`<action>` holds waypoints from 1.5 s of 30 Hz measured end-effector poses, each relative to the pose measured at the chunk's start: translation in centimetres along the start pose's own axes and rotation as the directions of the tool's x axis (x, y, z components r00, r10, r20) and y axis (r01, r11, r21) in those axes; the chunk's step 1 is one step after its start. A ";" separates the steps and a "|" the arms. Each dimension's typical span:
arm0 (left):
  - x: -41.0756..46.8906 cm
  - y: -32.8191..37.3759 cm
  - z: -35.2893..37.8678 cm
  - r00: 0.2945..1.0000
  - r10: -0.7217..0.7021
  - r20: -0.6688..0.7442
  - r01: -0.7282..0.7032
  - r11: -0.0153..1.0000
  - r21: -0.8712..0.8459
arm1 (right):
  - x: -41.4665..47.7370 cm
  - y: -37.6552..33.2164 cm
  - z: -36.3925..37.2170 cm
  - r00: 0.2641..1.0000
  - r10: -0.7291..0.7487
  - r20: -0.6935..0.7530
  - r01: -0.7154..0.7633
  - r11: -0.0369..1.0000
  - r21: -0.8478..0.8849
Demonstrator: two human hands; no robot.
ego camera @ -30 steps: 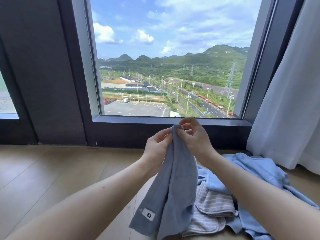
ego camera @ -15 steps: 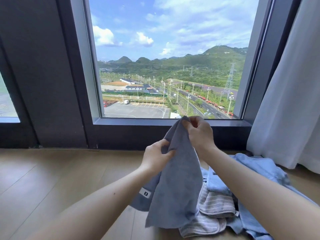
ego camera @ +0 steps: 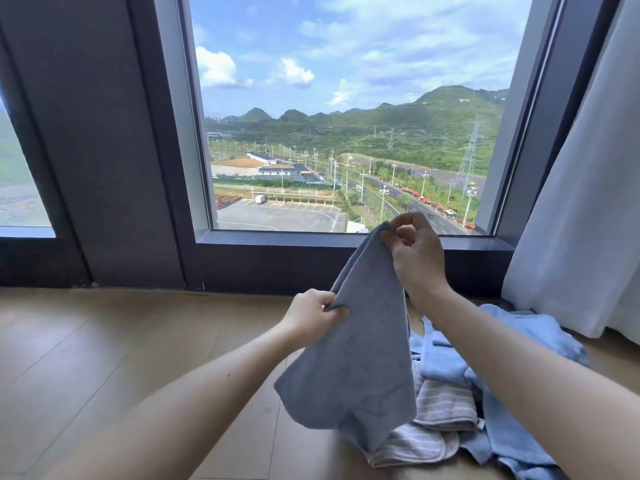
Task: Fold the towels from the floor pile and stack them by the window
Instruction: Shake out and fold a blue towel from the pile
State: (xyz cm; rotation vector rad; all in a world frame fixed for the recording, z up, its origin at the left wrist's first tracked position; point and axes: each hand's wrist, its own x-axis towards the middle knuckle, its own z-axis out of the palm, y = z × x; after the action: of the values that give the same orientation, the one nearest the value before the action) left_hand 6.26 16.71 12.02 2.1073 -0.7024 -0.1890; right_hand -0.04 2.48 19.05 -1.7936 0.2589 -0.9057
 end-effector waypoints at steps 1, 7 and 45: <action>0.1 -0.2 -0.3 1.000 -0.004 -0.001 0.004 1.000 -0.010 | 0.0 0.1 -0.1 1.000 -0.002 -0.007 0.002 1.000 0.000; 0.1 0.5 -1.5 0.986 0.086 -0.141 -0.085 0.996 0.015 | 0.1 1.6 -1.3 0.973 0.060 0.224 -0.017 0.982 -0.189; 0.7 1.3 -3.7 0.984 0.041 -0.175 0.001 0.972 0.235 | -2.5 0.5 1.0 0.807 0.057 0.587 0.250 0.869 -0.428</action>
State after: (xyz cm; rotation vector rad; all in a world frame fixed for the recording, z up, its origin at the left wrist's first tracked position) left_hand 7.72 18.33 15.32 2.3054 -0.6634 0.0996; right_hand -0.99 4.42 17.32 -2.4911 -0.0179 -0.3136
